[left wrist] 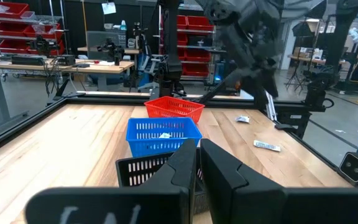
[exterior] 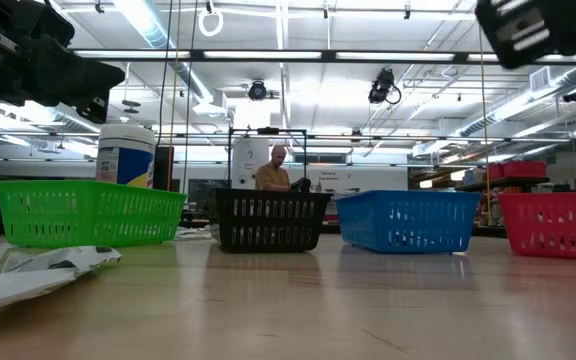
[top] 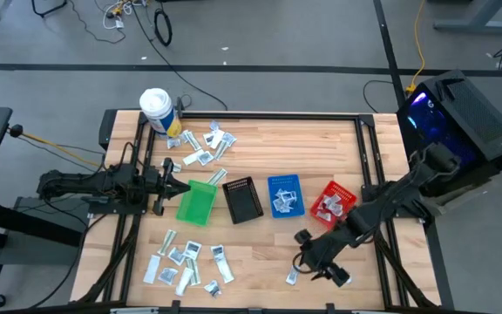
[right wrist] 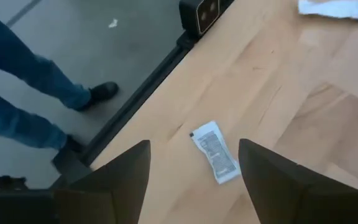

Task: Pick & Place First Aid Supplies
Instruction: Put the ointment pack into the red basket

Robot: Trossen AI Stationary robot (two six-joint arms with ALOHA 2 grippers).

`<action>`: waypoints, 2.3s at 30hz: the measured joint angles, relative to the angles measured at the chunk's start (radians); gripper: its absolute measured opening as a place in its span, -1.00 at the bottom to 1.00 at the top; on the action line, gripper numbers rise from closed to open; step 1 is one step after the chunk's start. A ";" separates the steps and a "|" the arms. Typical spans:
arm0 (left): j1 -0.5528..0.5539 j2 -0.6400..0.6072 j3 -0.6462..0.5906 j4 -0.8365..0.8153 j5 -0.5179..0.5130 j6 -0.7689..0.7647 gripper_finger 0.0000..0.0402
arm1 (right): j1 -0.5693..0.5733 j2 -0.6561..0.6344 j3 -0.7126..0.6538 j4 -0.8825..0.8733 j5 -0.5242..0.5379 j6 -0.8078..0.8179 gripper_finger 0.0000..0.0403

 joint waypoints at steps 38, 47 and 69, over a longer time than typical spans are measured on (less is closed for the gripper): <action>0.000 0.000 0.000 -0.003 0.000 0.000 -0.84 | -0.005 0.368 -0.022 0.324 0.010 -0.262 0.22; 0.000 0.000 0.000 -0.004 0.000 0.000 -0.84 | -0.004 0.364 -0.054 0.334 0.009 -0.283 0.20; 0.000 0.000 0.000 -0.005 0.000 0.000 -0.84 | 0.000 0.366 -0.058 0.371 0.012 -0.153 -0.42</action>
